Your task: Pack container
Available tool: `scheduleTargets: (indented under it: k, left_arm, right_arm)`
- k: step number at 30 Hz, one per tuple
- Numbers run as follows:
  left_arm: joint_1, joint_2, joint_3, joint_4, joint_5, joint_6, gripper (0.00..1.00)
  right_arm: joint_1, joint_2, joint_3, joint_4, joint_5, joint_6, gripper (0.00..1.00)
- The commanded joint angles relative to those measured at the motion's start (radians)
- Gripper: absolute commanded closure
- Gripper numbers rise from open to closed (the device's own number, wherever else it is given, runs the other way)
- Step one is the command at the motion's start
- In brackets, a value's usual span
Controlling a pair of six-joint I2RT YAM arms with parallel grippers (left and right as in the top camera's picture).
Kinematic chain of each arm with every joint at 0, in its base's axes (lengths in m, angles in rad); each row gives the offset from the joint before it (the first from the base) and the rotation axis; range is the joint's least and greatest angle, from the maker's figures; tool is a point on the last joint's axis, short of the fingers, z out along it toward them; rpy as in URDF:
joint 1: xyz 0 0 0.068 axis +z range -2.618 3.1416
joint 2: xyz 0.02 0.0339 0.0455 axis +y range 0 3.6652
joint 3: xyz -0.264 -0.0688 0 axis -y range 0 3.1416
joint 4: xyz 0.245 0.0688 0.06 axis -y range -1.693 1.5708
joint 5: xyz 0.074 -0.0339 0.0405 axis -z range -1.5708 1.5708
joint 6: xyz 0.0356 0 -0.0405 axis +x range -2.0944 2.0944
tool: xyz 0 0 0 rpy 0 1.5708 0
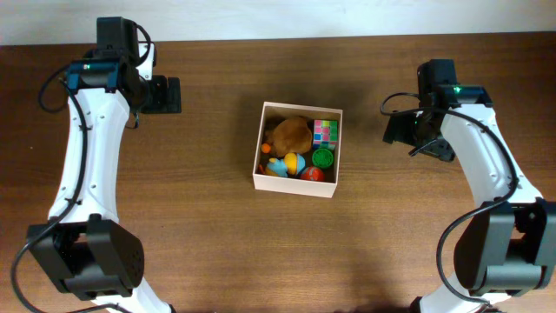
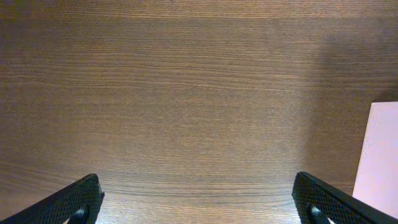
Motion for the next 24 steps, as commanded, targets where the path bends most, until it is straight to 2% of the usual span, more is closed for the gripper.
scheduleTargets:
  k: [1,10,13,19,24]
  left_arm:
    - [0.002,-0.027,0.021,-0.001,-0.004,-0.013,0.01]
    - [0.006,-0.046,0.02,-0.003,-0.042,-0.009,0.01]
    - [0.006,-0.083,0.013,0.045,-0.04,-0.01,0.01]
    - [0.006,-0.232,-0.063,0.28,-0.023,-0.01,0.01]
    - [0.006,-0.41,-0.259,0.558,-0.023,-0.01,0.01]
  right_arm:
    - [-0.004,0.0,-0.005,0.0,0.002,0.009,0.01]
    - [-0.004,0.0,-0.005,0.0,0.001,0.009,0.01]
    - [-0.004,0.0,-0.005,0.0,0.001,0.009,0.01]
    - [-0.004,0.0,-0.005,0.0,0.002,0.009,0.01]
    - [-0.004,0.0,-0.005,0.0,0.001,0.009,0.01]
